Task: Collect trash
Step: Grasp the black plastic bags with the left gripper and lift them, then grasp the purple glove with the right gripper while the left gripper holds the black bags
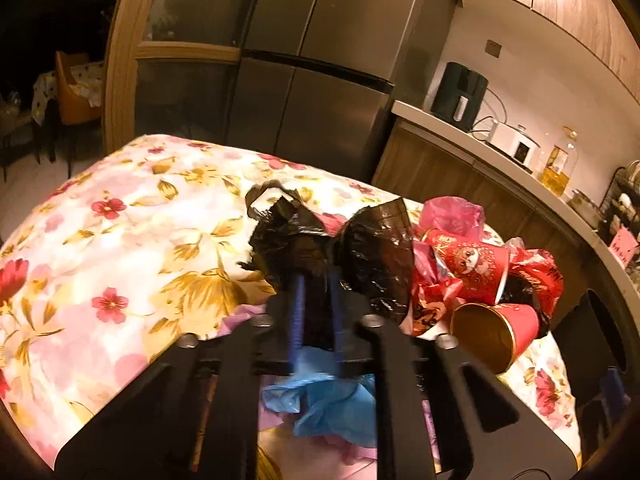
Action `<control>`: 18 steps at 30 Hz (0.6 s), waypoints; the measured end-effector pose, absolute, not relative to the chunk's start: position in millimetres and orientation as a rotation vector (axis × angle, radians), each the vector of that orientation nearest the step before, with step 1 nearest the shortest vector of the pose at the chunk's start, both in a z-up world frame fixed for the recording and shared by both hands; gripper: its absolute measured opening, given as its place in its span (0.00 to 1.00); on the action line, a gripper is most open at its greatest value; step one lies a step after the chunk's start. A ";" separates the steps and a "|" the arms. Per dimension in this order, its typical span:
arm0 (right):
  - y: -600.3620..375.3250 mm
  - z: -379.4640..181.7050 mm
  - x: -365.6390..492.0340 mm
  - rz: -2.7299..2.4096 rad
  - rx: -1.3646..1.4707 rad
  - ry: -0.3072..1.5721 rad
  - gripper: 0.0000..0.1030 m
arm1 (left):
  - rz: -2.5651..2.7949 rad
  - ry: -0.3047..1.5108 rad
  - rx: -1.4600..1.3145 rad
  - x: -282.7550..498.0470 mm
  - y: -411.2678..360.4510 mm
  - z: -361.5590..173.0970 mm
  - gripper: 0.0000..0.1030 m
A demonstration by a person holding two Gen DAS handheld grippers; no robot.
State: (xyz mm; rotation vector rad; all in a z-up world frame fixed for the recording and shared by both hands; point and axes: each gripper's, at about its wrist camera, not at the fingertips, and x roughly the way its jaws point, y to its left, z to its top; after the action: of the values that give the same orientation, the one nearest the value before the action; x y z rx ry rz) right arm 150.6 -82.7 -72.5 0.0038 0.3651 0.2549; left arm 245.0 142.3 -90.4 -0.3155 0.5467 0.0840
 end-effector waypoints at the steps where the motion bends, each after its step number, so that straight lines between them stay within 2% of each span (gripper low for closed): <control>1: -80.6 -73.4 151.7 0.258 0.002 0.368 0.72 | 0.074 0.540 -0.316 243.5 141.4 -89.7 0.03; 16: -47.8 -80.3 170.9 0.311 -0.012 0.401 0.65 | 0.052 0.339 -0.428 174.2 157.9 -45.8 0.01; 18: -42.5 -81.0 173.6 0.326 -0.009 0.411 0.62 | 0.085 0.323 -0.413 166.1 160.8 -43.2 0.01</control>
State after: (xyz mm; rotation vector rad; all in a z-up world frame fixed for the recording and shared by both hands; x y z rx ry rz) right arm 173.6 -42.5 -81.0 -0.0085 0.4107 0.3263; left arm 166.1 160.8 -43.2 -0.4125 0.3234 0.0855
